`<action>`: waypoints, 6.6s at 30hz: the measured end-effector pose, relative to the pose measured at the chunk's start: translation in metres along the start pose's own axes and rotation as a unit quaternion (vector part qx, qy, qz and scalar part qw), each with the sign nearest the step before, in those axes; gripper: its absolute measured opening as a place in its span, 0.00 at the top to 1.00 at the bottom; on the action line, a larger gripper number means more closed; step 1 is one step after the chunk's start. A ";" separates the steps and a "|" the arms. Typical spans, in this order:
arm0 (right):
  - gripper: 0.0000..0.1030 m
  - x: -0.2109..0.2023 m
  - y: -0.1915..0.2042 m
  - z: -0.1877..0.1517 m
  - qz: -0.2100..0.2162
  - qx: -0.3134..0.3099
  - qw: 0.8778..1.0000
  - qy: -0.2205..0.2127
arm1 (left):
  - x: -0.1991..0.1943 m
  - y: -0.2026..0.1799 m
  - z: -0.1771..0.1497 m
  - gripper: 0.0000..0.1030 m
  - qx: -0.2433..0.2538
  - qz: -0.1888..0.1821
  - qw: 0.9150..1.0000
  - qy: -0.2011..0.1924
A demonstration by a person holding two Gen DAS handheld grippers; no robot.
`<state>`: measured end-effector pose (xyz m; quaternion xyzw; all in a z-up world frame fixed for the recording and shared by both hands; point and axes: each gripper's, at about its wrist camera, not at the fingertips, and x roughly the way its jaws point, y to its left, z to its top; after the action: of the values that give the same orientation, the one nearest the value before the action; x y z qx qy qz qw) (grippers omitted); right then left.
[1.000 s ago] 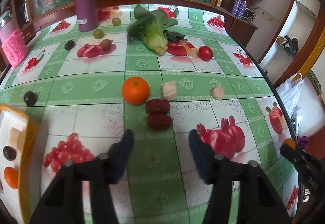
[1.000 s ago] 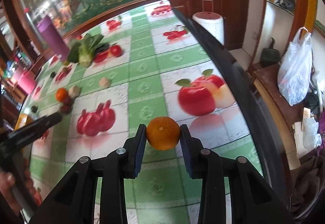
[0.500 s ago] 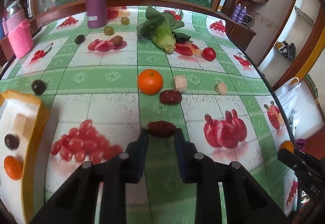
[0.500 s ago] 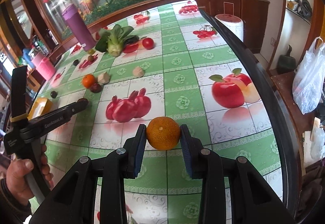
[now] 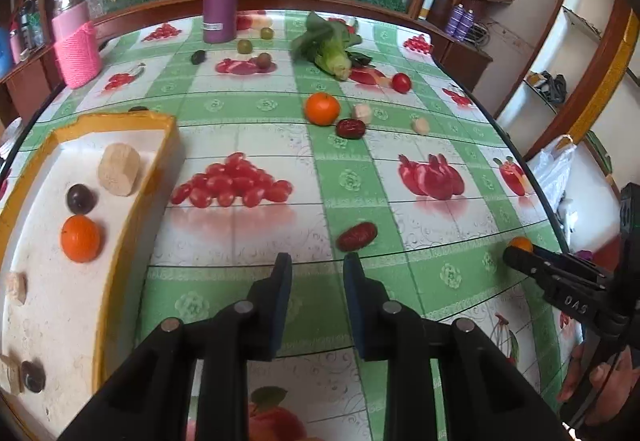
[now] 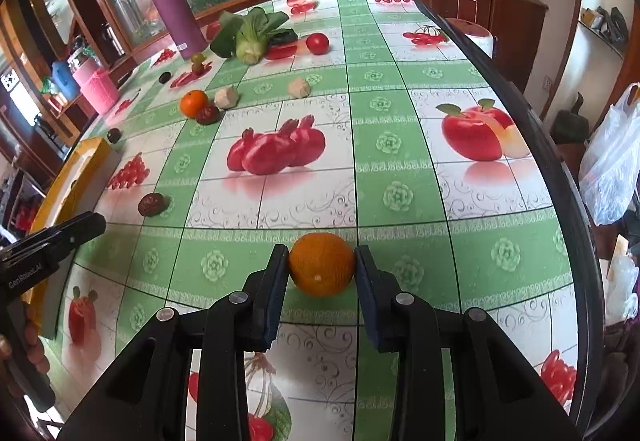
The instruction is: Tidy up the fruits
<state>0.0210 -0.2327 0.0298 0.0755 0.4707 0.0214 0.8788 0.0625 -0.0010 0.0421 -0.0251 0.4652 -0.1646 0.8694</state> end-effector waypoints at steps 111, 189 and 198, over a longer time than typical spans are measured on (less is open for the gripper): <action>0.70 0.049 0.342 0.007 0.174 -0.310 0.932 0.071 | -0.104 0.230 -0.075 0.75 -0.167 0.108 0.979 -0.036; 0.78 0.110 0.025 0.136 -0.004 -0.130 0.991 0.008 | -0.009 0.012 0.047 0.22 0.007 0.061 0.998 0.011; 0.78 0.081 0.009 0.134 0.032 -0.119 0.992 0.011 | 0.052 0.001 0.106 0.22 -0.012 0.069 0.998 -0.005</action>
<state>0.1779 -0.2299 0.0373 -0.0149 0.4715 0.1061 0.8753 0.1764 -0.0275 0.0603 -0.0038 0.4632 -0.0982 0.8808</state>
